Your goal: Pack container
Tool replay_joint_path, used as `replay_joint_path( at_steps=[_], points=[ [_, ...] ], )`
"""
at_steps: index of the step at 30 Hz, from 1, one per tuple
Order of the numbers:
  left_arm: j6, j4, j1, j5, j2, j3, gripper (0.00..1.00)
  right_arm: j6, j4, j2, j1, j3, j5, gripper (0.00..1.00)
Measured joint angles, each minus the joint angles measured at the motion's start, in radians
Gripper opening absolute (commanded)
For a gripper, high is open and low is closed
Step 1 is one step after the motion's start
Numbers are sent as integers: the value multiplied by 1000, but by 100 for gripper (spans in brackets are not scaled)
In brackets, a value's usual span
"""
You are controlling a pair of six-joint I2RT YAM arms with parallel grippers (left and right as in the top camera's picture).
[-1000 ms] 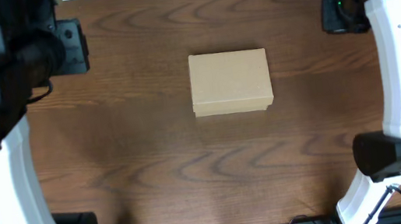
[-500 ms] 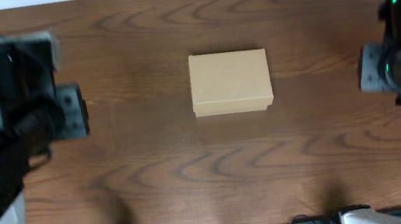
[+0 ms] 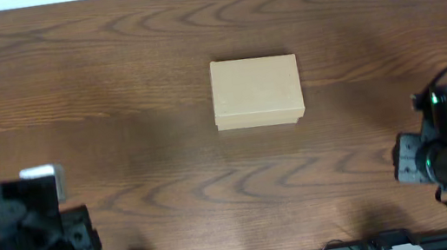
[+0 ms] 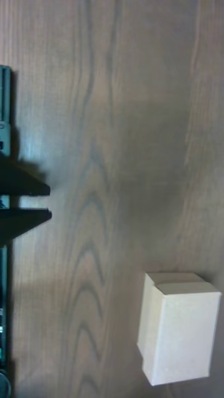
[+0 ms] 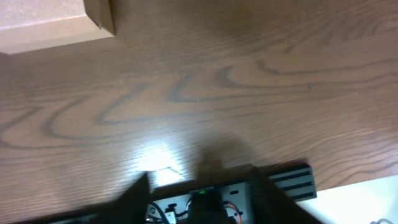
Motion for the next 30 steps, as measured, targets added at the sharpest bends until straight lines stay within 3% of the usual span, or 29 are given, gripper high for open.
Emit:
replay_joint_path(
  at_steps=[2,4,7,8,30],
  points=[
    [-9,0,0,-3,-23,-34,49,0,7,-29,0,-14,-1,99],
    [-18,0,0,-10,-25,-54,80,0,23,-41,0,-15,-1,99],
    [-19,0,0,-23,-20,-66,88,0,36,-41,0,-16,0,99],
    [-20,0,0,-30,-20,-66,97,0,38,-40,0,-17,0,99],
    [-22,0,0,-60,-21,-66,95,2,40,-40,0,-18,4,99]
  ],
)
